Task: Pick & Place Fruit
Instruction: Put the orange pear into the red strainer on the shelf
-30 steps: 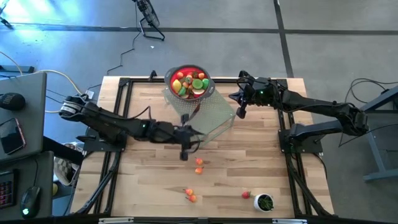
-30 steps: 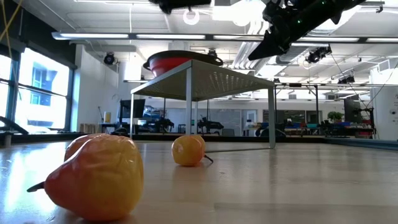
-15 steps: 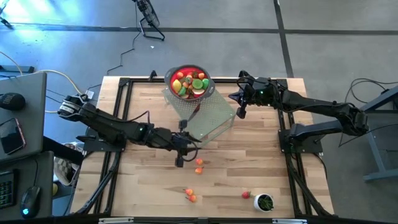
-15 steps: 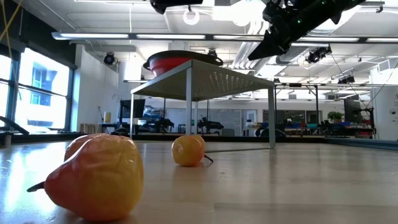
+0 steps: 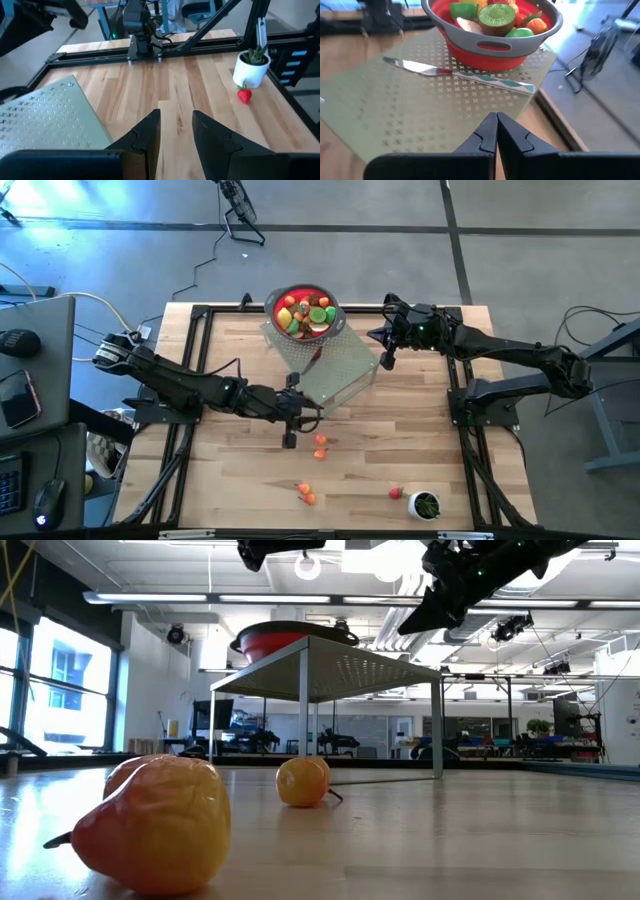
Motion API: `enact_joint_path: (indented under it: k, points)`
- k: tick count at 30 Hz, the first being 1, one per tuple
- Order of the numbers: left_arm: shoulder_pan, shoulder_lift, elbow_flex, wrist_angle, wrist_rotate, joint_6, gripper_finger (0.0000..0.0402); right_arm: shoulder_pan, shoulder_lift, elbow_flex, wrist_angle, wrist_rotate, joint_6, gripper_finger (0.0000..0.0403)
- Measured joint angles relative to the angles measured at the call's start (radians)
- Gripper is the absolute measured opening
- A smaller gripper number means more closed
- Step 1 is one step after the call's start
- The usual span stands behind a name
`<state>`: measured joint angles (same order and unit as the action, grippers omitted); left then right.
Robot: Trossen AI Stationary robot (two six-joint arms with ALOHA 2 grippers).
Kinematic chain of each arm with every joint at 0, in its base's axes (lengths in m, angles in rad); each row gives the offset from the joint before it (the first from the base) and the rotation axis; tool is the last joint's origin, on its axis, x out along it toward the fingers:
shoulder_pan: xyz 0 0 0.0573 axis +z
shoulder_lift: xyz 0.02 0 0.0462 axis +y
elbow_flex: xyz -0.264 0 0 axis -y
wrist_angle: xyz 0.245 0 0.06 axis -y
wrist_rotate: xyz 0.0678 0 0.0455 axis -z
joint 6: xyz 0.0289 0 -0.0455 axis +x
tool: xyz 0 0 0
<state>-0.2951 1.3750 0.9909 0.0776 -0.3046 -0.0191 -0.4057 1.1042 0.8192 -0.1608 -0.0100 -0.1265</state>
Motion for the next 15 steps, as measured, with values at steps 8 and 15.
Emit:
enact_joint_path:
  k: [8, 15]
  points:
    - [0.0, 0.0, 0.0, -0.003, 0.0, -0.013, 0.0109, 0.0, 0.0, 0.0, -0.013, -0.196, 0.125, 0.0002]
    - [0.0, 0.0, 0.0, -0.003, 0.015, -0.078, 0.0109, 0.098, 0.0, 0.0, -0.016, -0.343, 0.236, 0.0002]
